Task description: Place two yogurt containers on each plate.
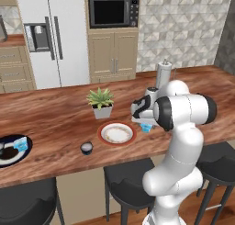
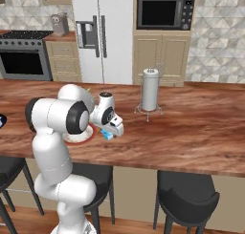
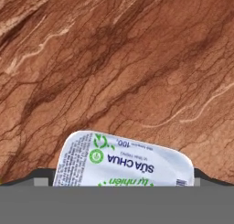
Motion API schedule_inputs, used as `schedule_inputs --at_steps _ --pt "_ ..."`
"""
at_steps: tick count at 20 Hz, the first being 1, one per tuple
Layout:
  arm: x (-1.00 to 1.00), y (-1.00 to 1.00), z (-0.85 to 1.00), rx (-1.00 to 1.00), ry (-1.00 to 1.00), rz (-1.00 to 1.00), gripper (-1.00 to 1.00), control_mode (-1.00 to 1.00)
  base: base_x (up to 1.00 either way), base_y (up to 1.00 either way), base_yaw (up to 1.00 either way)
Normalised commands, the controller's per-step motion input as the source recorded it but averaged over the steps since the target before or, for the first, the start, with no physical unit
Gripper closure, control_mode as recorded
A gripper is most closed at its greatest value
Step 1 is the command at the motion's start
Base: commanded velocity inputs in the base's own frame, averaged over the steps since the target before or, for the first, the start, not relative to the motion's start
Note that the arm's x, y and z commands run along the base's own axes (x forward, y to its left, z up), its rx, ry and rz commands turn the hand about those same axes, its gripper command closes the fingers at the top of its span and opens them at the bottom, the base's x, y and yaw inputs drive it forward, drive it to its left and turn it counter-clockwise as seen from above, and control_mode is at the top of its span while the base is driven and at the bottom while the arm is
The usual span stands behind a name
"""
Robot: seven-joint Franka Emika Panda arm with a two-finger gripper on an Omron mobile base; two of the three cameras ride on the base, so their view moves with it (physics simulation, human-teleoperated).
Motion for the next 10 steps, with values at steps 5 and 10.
schedule_inputs --at_steps 5,10 --pt "-0.1 -0.11 0.09 0.0 0.0 0.0 1.0 -1.0 0.0 0.0 0.0" --pt "-0.17 -0.06 0.25 0.0 0.0 0.0 1.0 -1.0 0.0 0.0 0.0"
